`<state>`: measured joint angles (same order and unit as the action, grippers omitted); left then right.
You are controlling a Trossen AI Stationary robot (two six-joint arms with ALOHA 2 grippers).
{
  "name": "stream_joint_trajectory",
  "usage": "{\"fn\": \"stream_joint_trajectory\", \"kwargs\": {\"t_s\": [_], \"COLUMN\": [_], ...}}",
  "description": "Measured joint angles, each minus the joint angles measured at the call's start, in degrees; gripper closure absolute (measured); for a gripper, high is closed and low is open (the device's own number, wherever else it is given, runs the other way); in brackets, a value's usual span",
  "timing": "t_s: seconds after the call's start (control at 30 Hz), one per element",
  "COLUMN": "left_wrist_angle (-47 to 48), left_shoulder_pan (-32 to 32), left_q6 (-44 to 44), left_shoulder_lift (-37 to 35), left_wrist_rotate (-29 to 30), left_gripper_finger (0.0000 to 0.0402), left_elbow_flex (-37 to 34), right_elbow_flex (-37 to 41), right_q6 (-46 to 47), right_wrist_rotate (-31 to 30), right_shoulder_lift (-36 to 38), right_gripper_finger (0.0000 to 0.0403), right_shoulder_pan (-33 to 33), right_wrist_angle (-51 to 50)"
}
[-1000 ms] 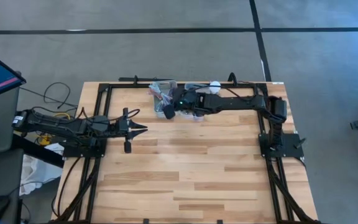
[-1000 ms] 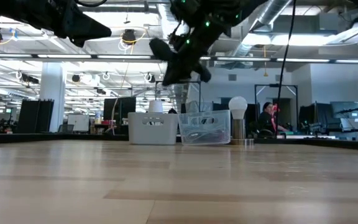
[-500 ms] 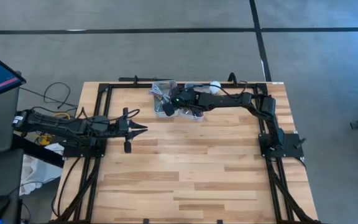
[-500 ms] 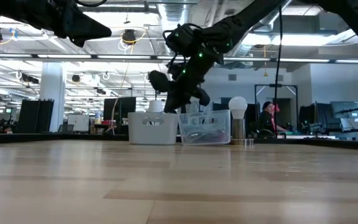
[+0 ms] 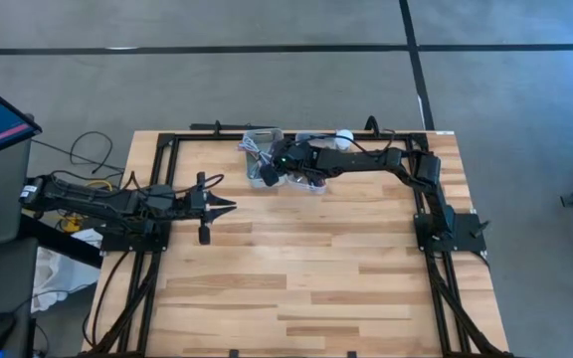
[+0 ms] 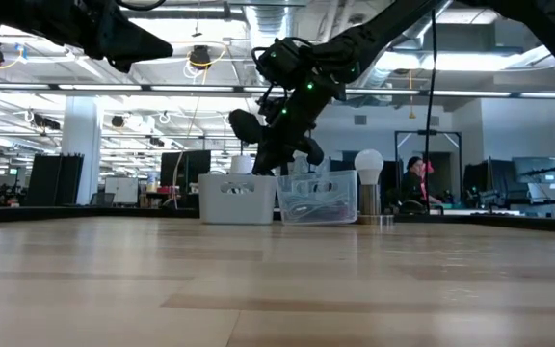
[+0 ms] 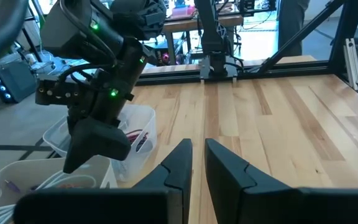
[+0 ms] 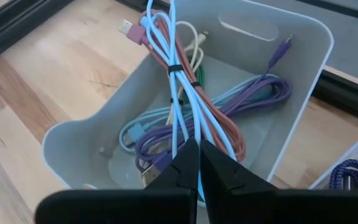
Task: Pick & Place USB Port
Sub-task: Put the blue charger cable into the white bin, then return To Home Position
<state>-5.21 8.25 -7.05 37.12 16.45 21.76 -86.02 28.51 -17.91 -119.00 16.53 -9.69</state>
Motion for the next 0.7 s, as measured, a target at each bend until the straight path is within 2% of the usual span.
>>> {"fn": "stream_joint_trajectory", "kwargs": {"t_s": [0.23, 0.6, 0.7], "left_wrist_angle": [0.0, 0.01, 0.01], "left_shoulder_pan": [0.0, 0.0, 0.0], "left_q6": [0.0, 0.0, 0.0], "left_shoulder_lift": [0.0, 0.0, 0.0], "left_wrist_rotate": [0.01, 0.01, 0.01], "left_gripper_finger": [0.0357, 0.0357, 0.0357], "left_elbow_flex": [0.0, 0.0, 0.0], "right_elbow_flex": [0.0, -1.43, -3.49], "right_q6": [0.0, -0.18, -3.42], "right_wrist_rotate": [0.0, 0.09, 2.4], "right_shoulder_lift": [0.0, 0.02, 0.04], "right_gripper_finger": [0.0396, 0.0354, 0.0349], "right_shoulder_pan": [0.0, -0.02, -0.38], "right_wrist_angle": [-0.06, -0.66, -1.81]}}
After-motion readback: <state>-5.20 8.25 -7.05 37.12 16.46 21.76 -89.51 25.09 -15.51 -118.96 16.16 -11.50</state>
